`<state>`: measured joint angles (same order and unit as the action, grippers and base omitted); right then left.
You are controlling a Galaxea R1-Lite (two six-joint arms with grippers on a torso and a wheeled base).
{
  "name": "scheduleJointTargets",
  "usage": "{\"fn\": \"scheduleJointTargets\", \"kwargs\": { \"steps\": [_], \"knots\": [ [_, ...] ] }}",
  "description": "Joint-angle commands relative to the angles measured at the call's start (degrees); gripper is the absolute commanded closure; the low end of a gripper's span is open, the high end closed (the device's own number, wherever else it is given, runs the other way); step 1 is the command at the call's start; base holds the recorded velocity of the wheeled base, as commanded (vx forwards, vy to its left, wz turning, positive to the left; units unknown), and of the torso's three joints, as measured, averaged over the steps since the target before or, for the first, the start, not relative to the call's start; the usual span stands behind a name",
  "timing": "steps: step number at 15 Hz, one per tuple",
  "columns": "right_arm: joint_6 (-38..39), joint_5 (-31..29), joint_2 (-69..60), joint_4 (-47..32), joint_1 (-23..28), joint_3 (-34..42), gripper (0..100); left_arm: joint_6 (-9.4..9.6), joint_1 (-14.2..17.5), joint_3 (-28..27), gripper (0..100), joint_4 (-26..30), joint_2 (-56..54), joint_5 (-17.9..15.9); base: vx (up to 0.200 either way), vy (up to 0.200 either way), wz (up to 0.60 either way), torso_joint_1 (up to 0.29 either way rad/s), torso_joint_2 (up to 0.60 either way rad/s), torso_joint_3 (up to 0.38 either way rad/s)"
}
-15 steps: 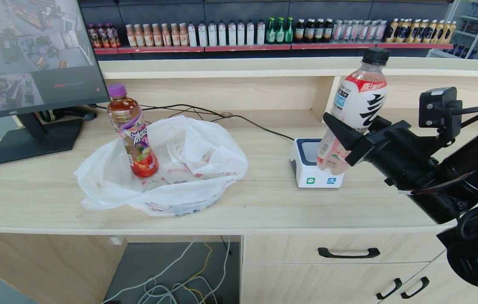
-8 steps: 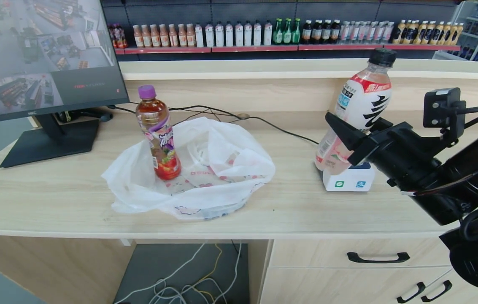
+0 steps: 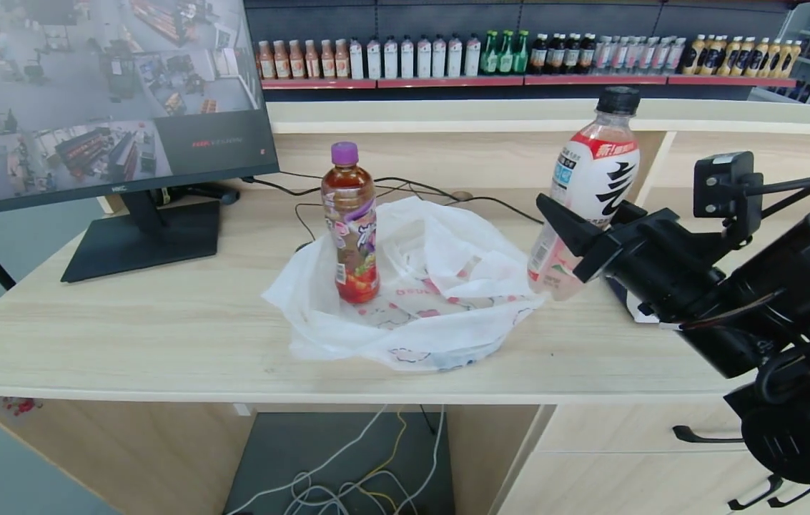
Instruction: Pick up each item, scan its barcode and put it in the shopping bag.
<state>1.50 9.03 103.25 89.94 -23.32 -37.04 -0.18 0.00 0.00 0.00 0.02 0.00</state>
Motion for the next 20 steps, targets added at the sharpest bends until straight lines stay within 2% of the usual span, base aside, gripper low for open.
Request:
{"fn": "scheduleJointTargets", "kwargs": {
  "steps": [1, 3, 5, 7, 9, 12, 20],
  "knots": [
    [0.0, -0.1, 2.6, 0.1, 0.2, -1.4, 100, -0.08, 0.0, 0.0, 0, 0.0, 0.0, 0.0, 0.0, 0.0, 0.0, 0.0, 0.0, 0.0],
    [0.0, -0.1, 3.7, 0.1, 0.6, -3.6, 100, -0.08, 0.0, 0.0, 0, 0.0, 0.0, 0.0, 0.0, 0.0, 0.0, 0.0, 0.0, 0.0],
    [-0.1, 0.0, 4.9, 0.1, -1.0, -5.6, 100, 0.01, 0.0, 0.0, 0, 0.0, 0.0, 0.0, 0.0, 0.0, 0.0, 0.0, 0.0, 0.0],
    [-0.1, 0.0, 9.2, 0.1, -5.1, -9.8, 100, 0.09, 0.0, 0.0, 0, 0.0, 0.0, 0.0, 0.0, 0.0, 0.0, 0.0, 0.0, 0.0],
    [-0.1, -0.1, 11.9, 0.1, -6.1, -12.2, 100, 0.09, 0.0, 0.0, 0, 0.0, 0.0, 0.0, 0.0, 0.0, 0.0, 0.0, 0.0, 0.0],
    [-0.1, 0.0, 16.9, 0.1, -6.1, -16.8, 100, 0.01, 0.0, 0.0, 0, 0.0, 0.0, 0.0, 0.0, 0.0, 0.0, 0.0, 0.0, 0.0],
    [-0.1, -0.1, 22.2, 0.1, -7.0, -21.5, 100, 0.01, 0.0, 0.0, 0, 0.0, 0.0, 0.0, 0.0, 0.0, 0.0, 0.0, 0.0, 0.0]
  ]
}}
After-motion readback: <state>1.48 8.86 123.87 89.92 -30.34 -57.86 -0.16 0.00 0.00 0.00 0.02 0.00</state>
